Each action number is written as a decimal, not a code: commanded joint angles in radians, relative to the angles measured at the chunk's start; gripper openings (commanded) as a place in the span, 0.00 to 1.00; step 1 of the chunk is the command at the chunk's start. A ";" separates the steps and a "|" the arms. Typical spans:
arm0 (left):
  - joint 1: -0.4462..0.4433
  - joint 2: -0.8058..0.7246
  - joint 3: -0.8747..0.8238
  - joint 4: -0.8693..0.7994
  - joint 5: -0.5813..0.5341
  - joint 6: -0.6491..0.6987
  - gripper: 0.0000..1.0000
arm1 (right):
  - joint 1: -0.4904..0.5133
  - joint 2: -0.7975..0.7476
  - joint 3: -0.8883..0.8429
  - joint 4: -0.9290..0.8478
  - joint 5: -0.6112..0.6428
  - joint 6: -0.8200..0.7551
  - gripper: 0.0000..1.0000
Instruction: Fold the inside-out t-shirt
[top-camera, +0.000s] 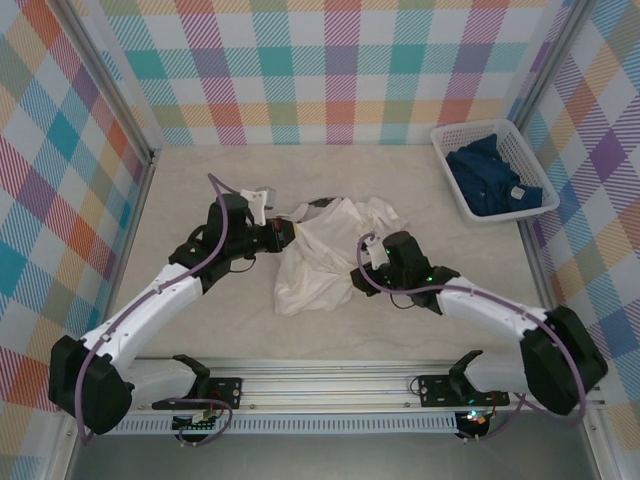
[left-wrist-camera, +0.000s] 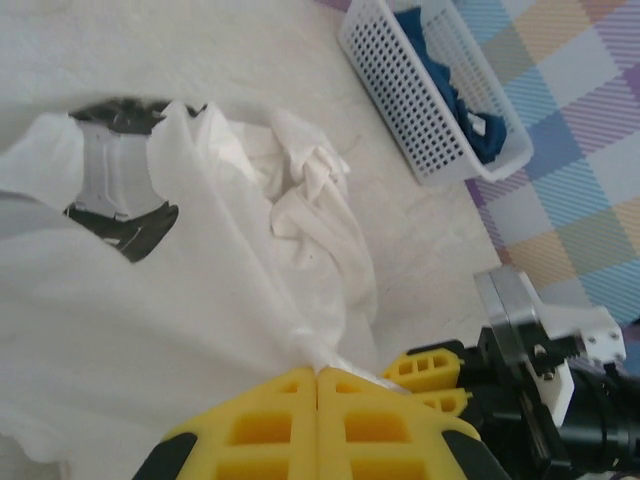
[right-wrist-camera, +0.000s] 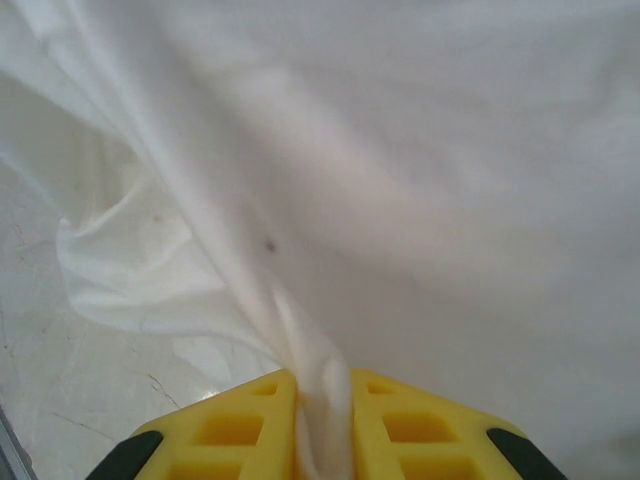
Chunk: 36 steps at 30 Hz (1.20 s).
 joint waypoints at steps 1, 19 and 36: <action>0.011 -0.034 0.060 0.018 0.035 -0.037 0.00 | 0.000 -0.040 -0.032 -0.071 0.117 -0.010 0.21; 0.011 -0.049 0.101 0.011 0.172 -0.050 0.00 | 0.133 0.222 0.242 0.169 0.122 -0.170 0.69; 0.012 0.021 0.042 -0.202 -0.346 0.125 0.00 | -0.001 0.033 0.109 0.181 -0.419 -0.051 0.01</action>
